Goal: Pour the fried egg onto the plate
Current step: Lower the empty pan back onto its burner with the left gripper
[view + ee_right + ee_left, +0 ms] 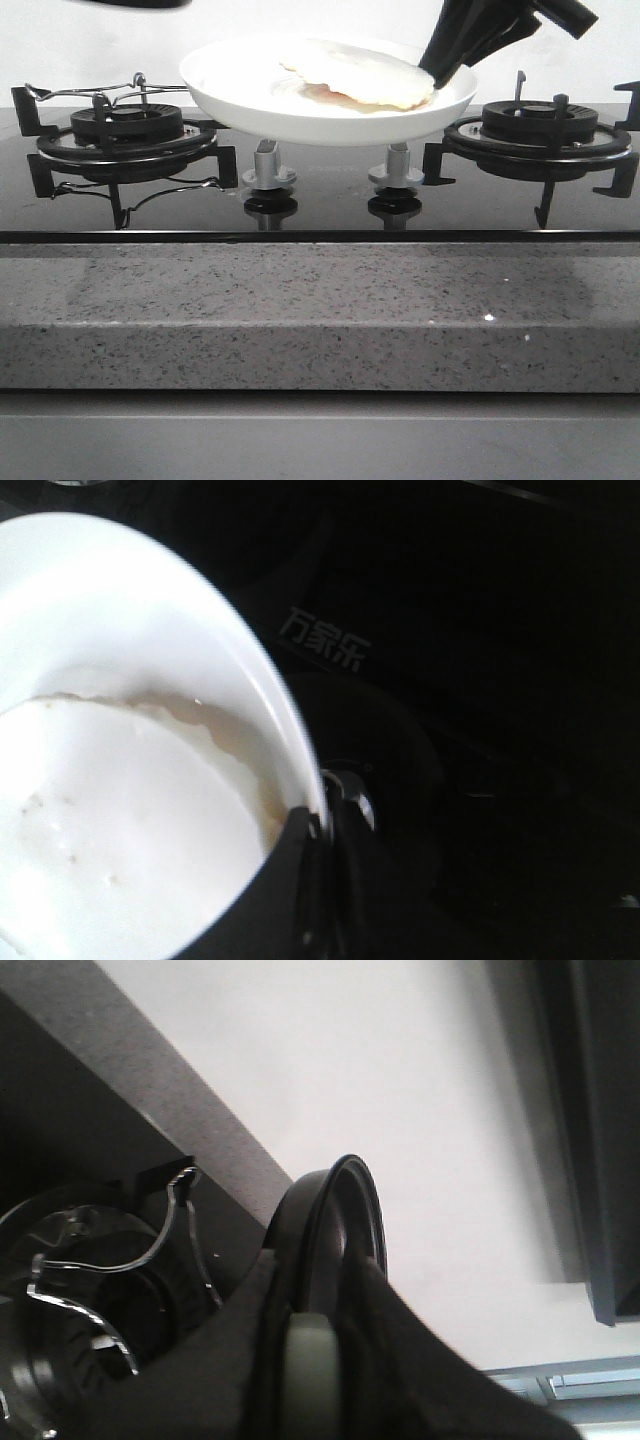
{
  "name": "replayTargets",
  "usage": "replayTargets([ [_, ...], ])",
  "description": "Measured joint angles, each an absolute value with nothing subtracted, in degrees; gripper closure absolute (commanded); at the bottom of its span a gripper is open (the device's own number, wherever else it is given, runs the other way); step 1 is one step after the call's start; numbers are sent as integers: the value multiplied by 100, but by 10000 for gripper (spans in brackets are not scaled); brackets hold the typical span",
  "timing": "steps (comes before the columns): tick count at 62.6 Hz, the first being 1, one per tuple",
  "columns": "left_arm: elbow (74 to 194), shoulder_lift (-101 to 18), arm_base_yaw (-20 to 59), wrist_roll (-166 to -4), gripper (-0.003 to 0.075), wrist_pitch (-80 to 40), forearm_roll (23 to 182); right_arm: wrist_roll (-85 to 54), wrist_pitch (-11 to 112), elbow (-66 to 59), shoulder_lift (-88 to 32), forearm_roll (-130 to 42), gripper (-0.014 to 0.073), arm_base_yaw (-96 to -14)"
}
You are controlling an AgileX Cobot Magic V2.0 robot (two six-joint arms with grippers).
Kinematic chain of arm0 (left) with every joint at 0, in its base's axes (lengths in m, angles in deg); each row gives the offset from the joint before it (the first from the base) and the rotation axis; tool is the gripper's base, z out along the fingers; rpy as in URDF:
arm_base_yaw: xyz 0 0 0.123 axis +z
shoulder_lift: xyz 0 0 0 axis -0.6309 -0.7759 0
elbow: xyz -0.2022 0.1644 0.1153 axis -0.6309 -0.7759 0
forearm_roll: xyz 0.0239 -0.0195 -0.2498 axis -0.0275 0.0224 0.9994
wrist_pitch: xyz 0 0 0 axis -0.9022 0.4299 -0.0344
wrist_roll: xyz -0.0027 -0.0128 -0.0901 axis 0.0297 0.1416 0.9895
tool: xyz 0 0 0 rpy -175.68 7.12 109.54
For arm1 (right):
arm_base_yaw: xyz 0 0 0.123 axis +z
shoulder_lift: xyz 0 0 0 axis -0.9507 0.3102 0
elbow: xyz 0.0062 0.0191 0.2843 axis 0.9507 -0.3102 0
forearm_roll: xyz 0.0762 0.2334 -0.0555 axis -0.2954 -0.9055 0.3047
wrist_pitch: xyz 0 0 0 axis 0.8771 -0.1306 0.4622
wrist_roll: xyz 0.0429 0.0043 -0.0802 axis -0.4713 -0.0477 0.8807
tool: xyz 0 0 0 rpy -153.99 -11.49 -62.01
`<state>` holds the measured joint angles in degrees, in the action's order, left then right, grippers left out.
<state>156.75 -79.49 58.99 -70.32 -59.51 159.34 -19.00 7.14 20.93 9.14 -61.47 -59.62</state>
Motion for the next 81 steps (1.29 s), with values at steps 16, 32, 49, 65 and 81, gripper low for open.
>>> replayTargets([
  [16,15665,-8815,5907,-7045,741,-6219,16023,-1900,714,2093,914,-6147,700,-5962],
  [32,15665,-9055,5897,-7099,741,-6251,16193,-1900,714,2093,914,-6147,700,-5962],
  [49,15677,-9055,5897,-7120,738,-6274,16030,-1900,714,2093,914,-6147,700,-5962],
  [65,15715,-9055,5907,-7120,425,-6288,15824,-1900,714,2093,914,-6147,700,-5962],
  [81,15715,-9055,5994,-7133,182,-6591,15262,-1900,714,2093,914,-6147,700,-5962],
])
